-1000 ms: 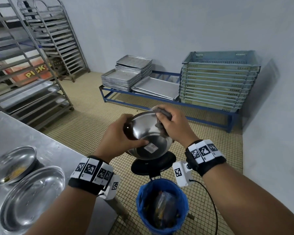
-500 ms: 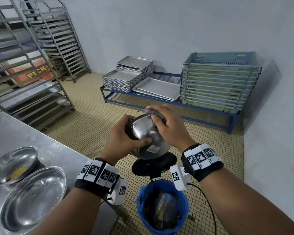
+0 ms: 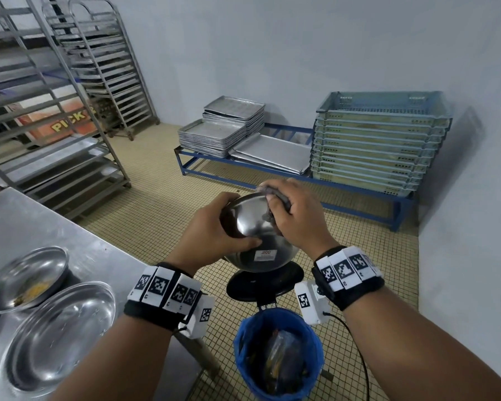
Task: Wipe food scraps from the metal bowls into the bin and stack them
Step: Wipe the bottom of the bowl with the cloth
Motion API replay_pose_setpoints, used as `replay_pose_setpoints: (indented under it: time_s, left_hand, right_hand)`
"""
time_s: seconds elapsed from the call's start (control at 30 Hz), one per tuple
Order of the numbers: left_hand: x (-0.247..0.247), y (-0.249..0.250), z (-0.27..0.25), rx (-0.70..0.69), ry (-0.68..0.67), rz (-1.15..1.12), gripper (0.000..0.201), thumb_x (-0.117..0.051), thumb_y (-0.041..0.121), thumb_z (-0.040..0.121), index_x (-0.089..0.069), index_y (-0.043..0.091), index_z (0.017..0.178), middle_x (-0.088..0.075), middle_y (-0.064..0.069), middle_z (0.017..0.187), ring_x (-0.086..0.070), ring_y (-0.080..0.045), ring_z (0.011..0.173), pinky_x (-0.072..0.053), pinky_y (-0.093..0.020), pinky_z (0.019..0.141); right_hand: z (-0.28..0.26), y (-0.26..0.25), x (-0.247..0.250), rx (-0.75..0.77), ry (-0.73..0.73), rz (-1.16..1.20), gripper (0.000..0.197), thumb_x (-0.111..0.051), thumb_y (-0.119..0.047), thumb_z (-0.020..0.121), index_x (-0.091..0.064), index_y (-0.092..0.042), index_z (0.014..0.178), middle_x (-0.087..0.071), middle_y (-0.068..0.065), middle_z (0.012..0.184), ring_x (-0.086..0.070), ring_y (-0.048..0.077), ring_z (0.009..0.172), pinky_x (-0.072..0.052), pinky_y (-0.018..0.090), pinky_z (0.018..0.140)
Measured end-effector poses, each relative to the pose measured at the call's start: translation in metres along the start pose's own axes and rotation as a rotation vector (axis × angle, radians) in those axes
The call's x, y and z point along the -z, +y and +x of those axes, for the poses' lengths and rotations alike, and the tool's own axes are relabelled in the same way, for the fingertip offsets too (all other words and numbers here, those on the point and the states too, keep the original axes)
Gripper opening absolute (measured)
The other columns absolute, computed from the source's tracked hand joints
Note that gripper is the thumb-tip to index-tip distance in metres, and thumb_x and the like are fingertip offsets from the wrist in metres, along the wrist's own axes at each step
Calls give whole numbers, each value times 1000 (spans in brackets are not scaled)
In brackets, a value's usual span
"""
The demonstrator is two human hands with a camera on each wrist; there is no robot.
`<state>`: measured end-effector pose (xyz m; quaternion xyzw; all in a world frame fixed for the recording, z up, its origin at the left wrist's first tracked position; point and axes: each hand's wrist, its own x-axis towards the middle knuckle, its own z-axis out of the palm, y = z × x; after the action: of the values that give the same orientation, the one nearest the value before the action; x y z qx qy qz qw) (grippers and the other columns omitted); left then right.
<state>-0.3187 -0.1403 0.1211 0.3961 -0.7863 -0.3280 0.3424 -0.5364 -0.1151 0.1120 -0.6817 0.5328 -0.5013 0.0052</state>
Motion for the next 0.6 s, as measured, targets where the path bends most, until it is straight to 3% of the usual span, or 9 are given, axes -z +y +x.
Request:
replay_pose_setpoints:
  time_s: [0.1,0.2,0.27,0.37,0.43,0.47,0.53,0.6]
  left_hand:
    - [-1,2,-1,-21,39,-108,72,-101,39,53,-63,29,113,-73,6,103,-72,-17,97,-64,-44,80]
    - [2,-3,-5,0,119,-233,72,-103,34,52,-64,23,111,-74,0,105,-74,-22,98,-65,-47,78]
    - [3,-5,-7,29,161,-300,73,-99,36,51,-64,21,113,-74,-3,108,-74,-25,101,-65,-52,81]
    - [-2,-1,-7,14,107,-268,72,-98,37,54,-63,20,114,-74,-3,106,-74,-28,99,-64,-58,79]
    - [-6,1,-7,-9,81,-269,70,-98,36,56,-63,17,114,-74,-5,105,-74,-28,97,-64,-56,78]
    - [-6,2,-7,-5,91,-288,71,-97,36,55,-63,17,114,-74,-5,105,-74,-27,97,-65,-54,78]
    - [-4,2,-8,9,152,-353,70,-97,35,52,-64,18,112,-74,-4,106,-74,-26,98,-66,-49,77]
    - [1,0,-9,21,217,-432,66,-97,32,52,-64,20,109,-74,-2,104,-73,-28,98,-66,-47,75]
  right_hand:
    - [-2,-1,0,-7,-6,58,27,-50,-31,100,-68,-28,119,-67,-7,101,-63,11,85,-55,31,73]
    - [-10,5,4,-252,23,379,20,-52,-23,105,-68,-28,117,-69,-9,95,-67,3,78,-54,23,67]
    - [-14,8,5,-356,53,414,21,-51,-20,106,-68,-21,119,-67,-10,93,-65,-3,78,-50,16,68]
    - [-5,-1,0,-190,28,290,24,-51,-27,103,-67,-25,121,-66,-10,98,-66,6,81,-54,25,71]
    - [3,-8,-2,0,-31,111,29,-50,-32,100,-67,-26,123,-64,-10,103,-64,14,85,-53,29,75]
    - [4,-7,-2,10,-40,101,30,-50,-32,101,-67,-26,124,-64,-9,104,-65,15,86,-53,29,75]
    - [0,1,3,-160,0,254,23,-51,-30,104,-66,-28,121,-67,-7,107,-67,11,87,-55,29,74]
    - [-8,12,5,-360,57,428,19,-50,-24,106,-67,-29,114,-69,-7,106,-66,4,92,-52,28,80]
